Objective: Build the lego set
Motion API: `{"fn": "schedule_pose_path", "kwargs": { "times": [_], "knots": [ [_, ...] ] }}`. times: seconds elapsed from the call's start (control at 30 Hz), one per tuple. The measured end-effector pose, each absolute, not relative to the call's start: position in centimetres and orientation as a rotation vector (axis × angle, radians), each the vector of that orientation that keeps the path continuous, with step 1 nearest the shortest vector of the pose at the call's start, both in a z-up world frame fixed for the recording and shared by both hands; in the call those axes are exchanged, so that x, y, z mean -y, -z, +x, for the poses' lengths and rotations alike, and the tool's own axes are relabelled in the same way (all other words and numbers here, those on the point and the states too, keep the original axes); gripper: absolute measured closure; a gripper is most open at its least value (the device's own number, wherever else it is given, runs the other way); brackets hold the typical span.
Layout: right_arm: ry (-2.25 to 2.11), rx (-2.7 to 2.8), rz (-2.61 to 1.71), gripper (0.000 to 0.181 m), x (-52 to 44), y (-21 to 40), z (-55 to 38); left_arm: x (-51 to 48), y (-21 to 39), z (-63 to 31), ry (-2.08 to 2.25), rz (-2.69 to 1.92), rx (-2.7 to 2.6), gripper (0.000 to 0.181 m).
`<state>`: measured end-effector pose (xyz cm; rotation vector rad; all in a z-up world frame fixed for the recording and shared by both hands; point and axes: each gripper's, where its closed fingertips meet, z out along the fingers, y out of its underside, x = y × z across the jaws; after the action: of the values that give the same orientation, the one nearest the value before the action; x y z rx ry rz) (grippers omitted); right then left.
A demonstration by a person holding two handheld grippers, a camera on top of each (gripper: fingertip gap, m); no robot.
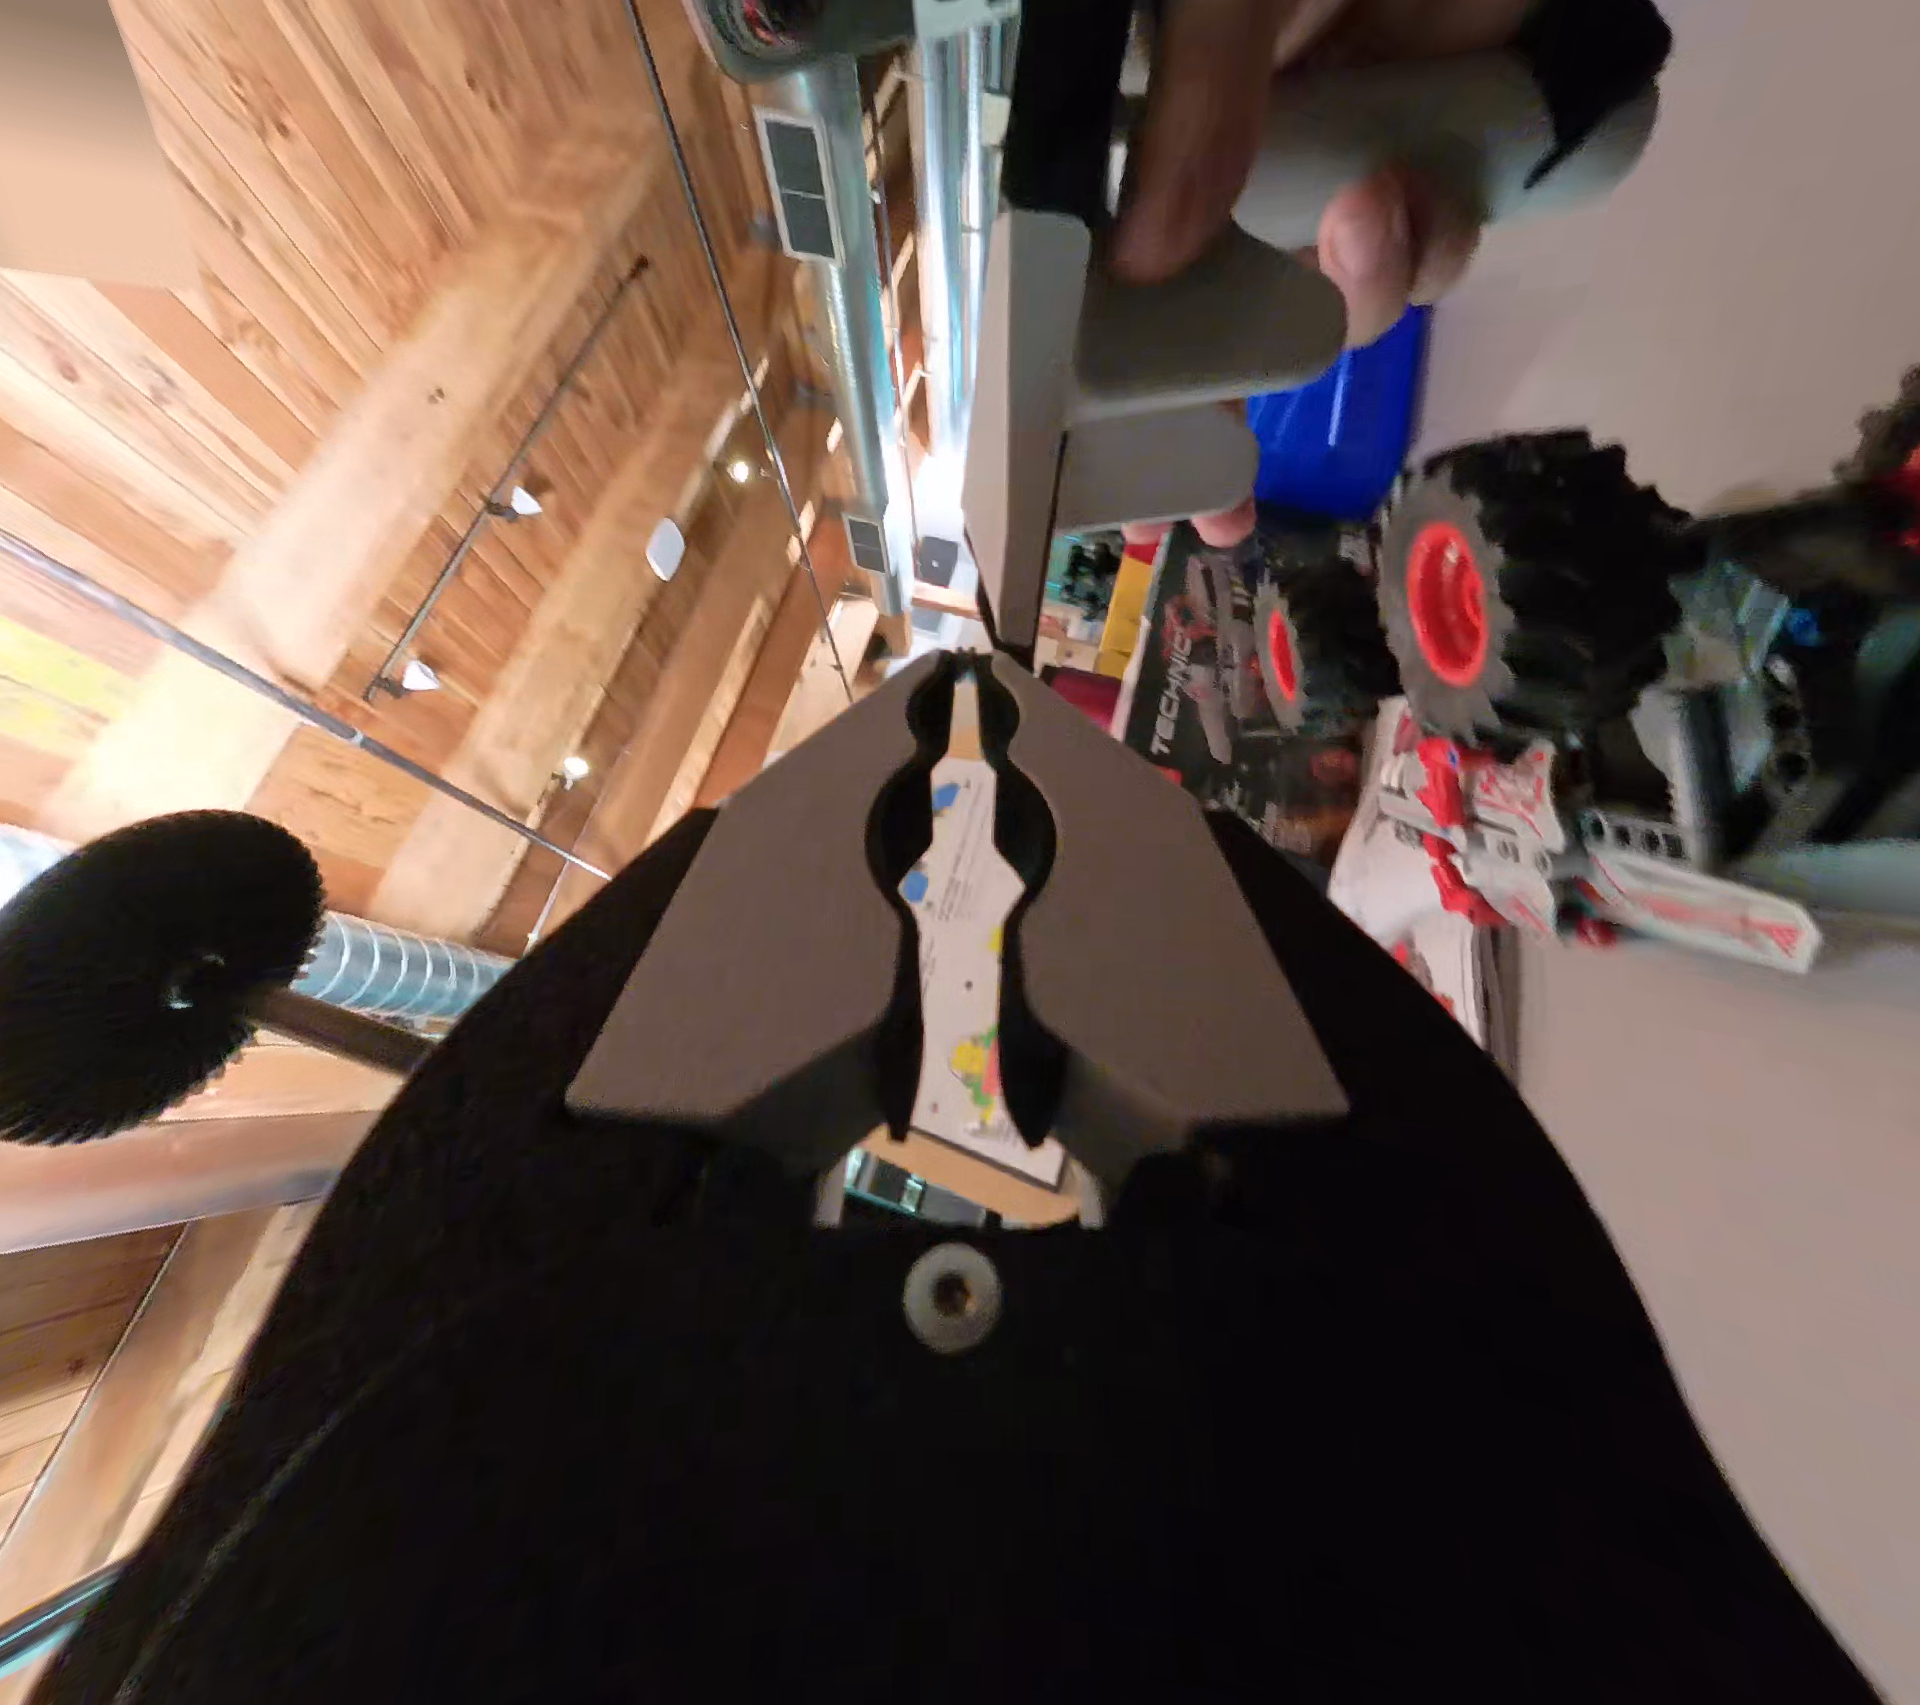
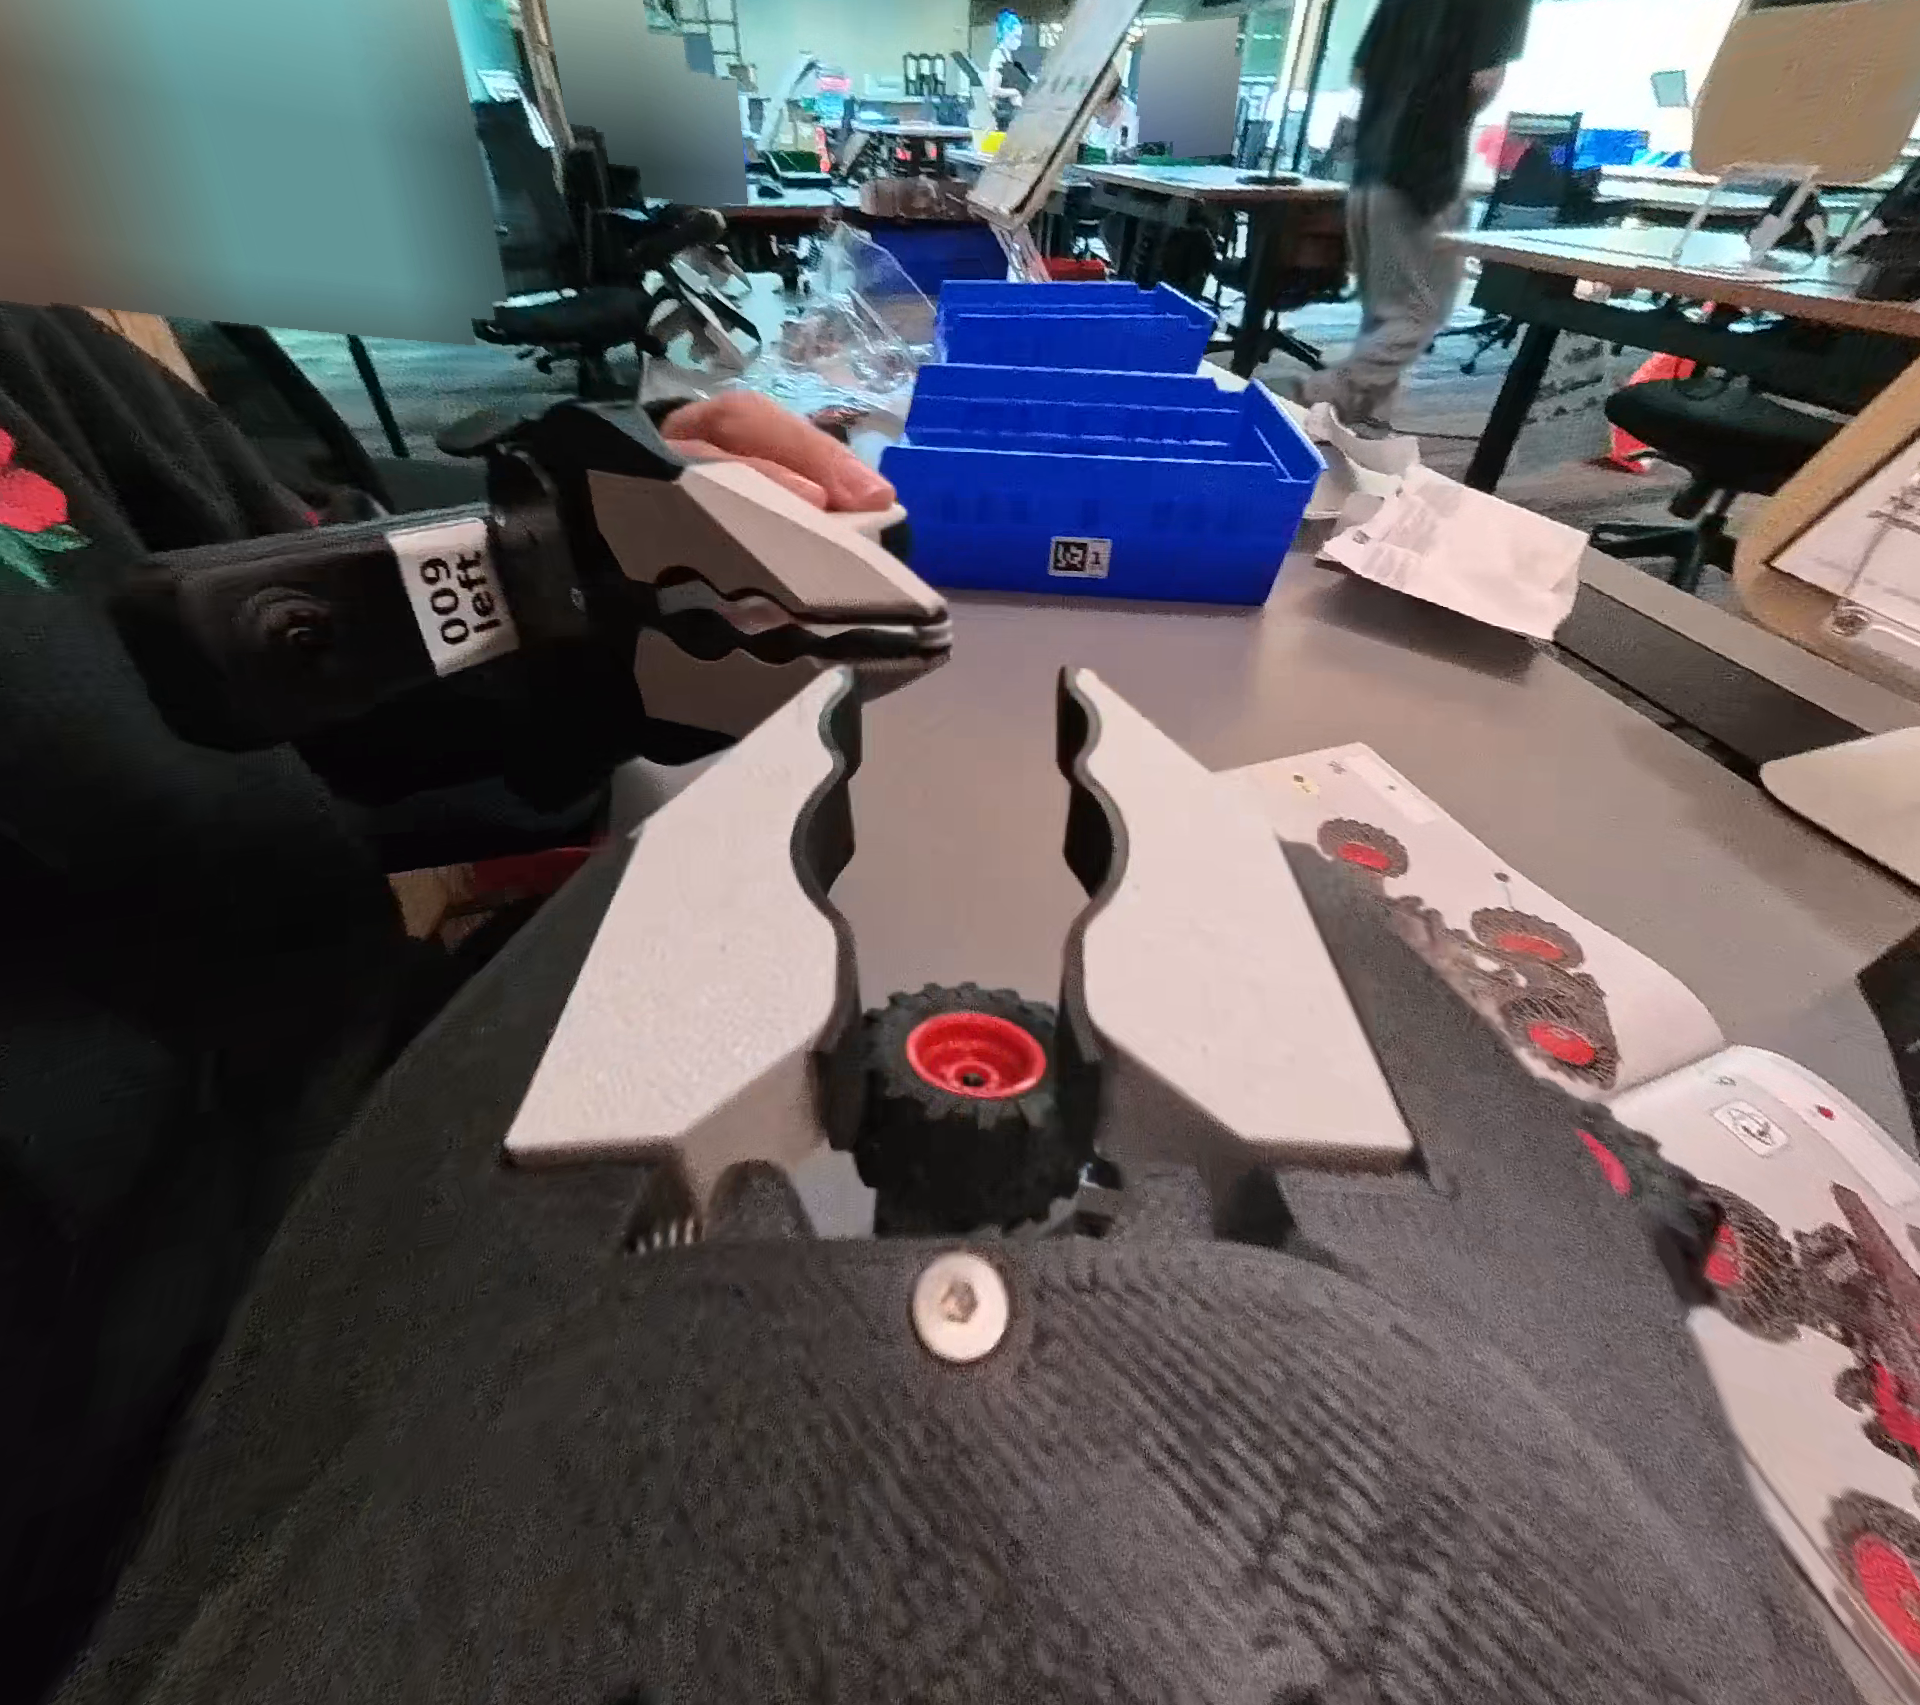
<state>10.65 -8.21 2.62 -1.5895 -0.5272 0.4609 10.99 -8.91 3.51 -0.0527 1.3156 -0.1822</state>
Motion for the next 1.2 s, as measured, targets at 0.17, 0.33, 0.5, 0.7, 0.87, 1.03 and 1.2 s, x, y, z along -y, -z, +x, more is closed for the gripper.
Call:
{"fn": "schedule_pose_path", "kwargs": {
  "times": [0.17, 0.33, 0.5, 0.7, 0.87, 1.03, 1.2],
  "knots": [
    [-0.549, 0.544, -1.524, 0.162, 9.6, -3.8, 10.4, 10.2, -4.1, 10.8, 0.223, -0.027, -1.311, 0.181],
    [-0.589, 0.618, -1.498, 0.175, 10.5, -3.9, 9.7, 10.8, -4.2, 10.6, 0.220, -0.008, -1.335, 0.181],
    [-0.554, 0.663, -1.465, 0.166, 10.8, -3.9, 9.4, 11.3, -4.2, 10.2, 0.245, 0.015, -1.353, 0.181],
    [-0.628, 0.655, -1.468, 0.175, 10.9, -3.8, 9.1, 11.3, -4.1, 10.1, 0.241, 0.031, -1.364, 0.181],
    [-0.667, 0.634, -1.464, 0.174, 10.6, -3.6, 9.2, 11.0, -3.8, 10.2, 0.229, 0.047, -1.376, 0.181],
    [-0.611, 0.668, -1.487, 0.176, 10.3, -2.7, 9.3, 10.7, -3.1, 10.4, 0.254, 0.028, -1.406, 0.181],
    [-0.504, 0.678, -1.502, 0.177, 9.5, -2.2, 9.6, 9.8, -2.3, 10.7, 0.365, -0.072, -1.466, 0.180]
  ]
}}
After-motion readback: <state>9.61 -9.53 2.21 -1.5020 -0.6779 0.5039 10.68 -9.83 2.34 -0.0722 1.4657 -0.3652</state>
